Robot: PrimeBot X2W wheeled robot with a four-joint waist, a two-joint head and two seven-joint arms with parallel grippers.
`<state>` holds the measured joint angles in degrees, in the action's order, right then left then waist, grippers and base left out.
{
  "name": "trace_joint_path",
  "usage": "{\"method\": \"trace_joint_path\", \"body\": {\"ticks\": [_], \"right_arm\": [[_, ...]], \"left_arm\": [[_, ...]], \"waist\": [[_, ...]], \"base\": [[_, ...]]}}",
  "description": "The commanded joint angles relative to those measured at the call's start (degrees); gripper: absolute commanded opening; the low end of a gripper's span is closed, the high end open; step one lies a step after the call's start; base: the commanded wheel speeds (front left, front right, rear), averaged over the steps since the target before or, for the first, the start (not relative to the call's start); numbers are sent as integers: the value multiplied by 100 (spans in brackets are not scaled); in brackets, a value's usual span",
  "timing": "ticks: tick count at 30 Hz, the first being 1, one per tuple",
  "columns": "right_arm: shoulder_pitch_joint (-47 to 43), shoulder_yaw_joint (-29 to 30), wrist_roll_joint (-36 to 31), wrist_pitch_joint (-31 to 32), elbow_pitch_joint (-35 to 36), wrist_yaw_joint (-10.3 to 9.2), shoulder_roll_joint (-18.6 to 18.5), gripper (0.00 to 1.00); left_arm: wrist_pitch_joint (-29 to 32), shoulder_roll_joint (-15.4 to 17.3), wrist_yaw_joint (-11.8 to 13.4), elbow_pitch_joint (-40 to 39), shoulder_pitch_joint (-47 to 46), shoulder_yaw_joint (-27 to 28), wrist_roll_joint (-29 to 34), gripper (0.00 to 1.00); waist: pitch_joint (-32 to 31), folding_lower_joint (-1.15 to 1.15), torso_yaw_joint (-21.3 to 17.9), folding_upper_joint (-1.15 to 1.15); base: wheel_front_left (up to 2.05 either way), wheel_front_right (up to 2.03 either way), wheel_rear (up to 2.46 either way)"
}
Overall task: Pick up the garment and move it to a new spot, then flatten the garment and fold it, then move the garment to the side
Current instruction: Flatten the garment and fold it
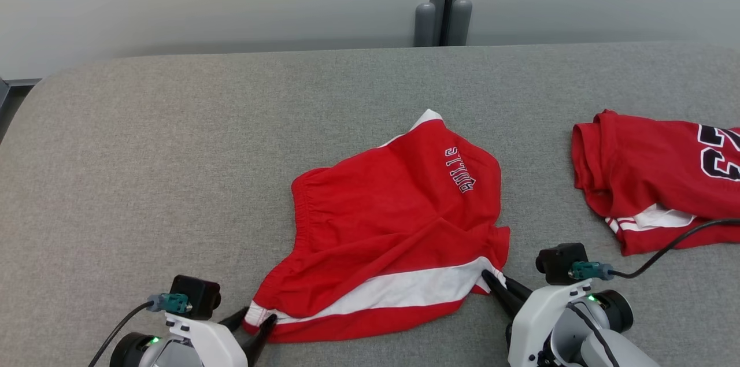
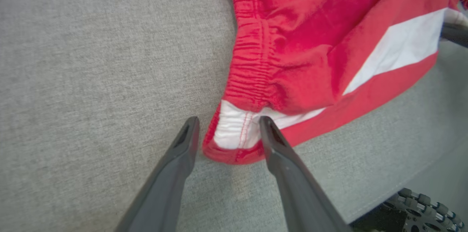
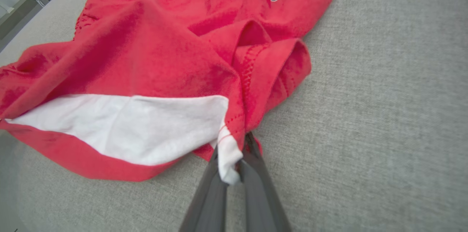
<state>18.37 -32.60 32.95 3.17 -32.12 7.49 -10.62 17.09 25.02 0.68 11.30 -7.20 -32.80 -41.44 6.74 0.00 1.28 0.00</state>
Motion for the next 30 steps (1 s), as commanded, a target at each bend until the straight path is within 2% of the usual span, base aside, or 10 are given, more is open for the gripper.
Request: {"method": "trace_joint_path", "body": {"ticks": [1, 4, 8, 14, 18, 24, 26, 30], "right_arm": [[75, -49, 55, -54, -49, 1, -54, 0], [87, -97, 122, -138, -100, 1, -95, 0], [-50, -45, 151, -255, -14, 1, -172, 0], [-265, 215, 69, -197, 395, 0, -337, 0], [-419, 677, -48, 52, 911, 1, -432, 0], [-268, 1259, -145, 813, 1827, 1, -366, 0], [85, 1431, -128, 1177, 2161, 1, -352, 0], [965, 1501, -13, 1555, 2328, 1, -412, 0]], "left_arm": [[-22, -12, -84, 77, -81, -21, -49, 0], [-6, -13, -152, 182, -67, -56, -77, 0], [-85, 61, -62, 11, 10, -3, -38, 0], [-12, 189, 21, -673, 135, 80, -132, 0], [110, 303, 31, -1251, -69, 167, -168, 0], [411, 345, -62, -1578, -838, 326, -237, 0], [599, 333, -228, -1382, -1485, 412, -290, 0], [808, 232, -496, -889, -2721, 478, -245, 0]], "waist": [[-21, 0, -8, 0], [-101, 0, -24, 0], [-250, 0, -24, 0], [-392, 0, -15, 0], [-436, 0, -6, 0], [-245, 0, -111, 0], [19, 0, -186, 0], [559, 0, -293, 0]], "base": [[0, 0, 0], [0, 0, 0], [0, 0, 0], [0, 0, 0], [0, 0, 0], [0, 0, 0], [0, 0, 0], [0, 0, 0]]}}
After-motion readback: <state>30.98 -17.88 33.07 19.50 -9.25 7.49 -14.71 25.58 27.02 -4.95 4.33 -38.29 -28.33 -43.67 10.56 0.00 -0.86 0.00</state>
